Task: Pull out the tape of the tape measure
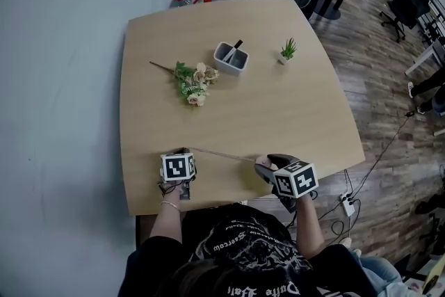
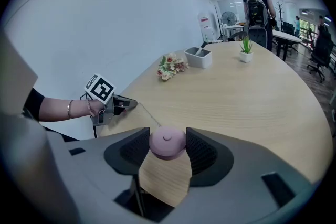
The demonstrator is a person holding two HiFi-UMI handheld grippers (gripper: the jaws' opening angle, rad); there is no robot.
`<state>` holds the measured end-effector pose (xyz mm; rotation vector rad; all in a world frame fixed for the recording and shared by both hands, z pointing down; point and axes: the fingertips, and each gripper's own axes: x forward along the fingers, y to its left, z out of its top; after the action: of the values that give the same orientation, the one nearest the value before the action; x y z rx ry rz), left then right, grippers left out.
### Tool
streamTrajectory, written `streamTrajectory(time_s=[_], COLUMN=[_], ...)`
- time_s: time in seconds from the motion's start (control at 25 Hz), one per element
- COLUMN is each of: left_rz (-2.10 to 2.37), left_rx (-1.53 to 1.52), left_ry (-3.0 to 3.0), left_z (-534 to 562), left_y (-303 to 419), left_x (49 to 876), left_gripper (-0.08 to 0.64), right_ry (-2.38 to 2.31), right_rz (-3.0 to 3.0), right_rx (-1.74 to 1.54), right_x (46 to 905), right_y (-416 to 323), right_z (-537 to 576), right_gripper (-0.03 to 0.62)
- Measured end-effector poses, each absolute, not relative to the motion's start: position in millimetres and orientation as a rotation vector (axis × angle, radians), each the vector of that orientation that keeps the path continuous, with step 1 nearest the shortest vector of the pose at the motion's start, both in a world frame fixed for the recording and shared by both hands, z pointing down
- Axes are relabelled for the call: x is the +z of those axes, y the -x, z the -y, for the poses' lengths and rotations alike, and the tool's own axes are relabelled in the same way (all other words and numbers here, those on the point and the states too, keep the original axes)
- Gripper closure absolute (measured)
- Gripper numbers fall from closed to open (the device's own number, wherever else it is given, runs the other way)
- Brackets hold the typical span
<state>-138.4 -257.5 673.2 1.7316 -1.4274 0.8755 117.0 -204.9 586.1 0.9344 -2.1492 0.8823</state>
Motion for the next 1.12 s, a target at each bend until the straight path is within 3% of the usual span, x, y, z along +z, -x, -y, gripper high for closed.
streamTrajectory(time_s=[0.12,0.24,0.36,0.84,1.12], left_rz=[1.404,1.317,1.332,1.65,1.646], left_rx=[0.846,0.749,0.75,0.376,0.317], left_ry=[-1.696,-1.713,-1.72,-1.684,-1.645], left_z=[258,256,256,224,169], left_y=[136,114,109,188,206], left_x=[673,667,664,579,584], left_gripper=[0.536,0.328,0.271,0.252,0.252], right_ry=[-0.931,-0.939,-0.959,-1.055,-1.082], right_rz=[2.14,2.138,2.125,2.039,1.97], right_rx=[0.885,0.893,0.9,0.659,0.561], right_x=[591,594,600,638,661], right_y=[-117,-119,-122,-145,-153], right_z=[204,203,207,242,256], right_gripper=[0.36,0.36,0.36,0.357,0.356])
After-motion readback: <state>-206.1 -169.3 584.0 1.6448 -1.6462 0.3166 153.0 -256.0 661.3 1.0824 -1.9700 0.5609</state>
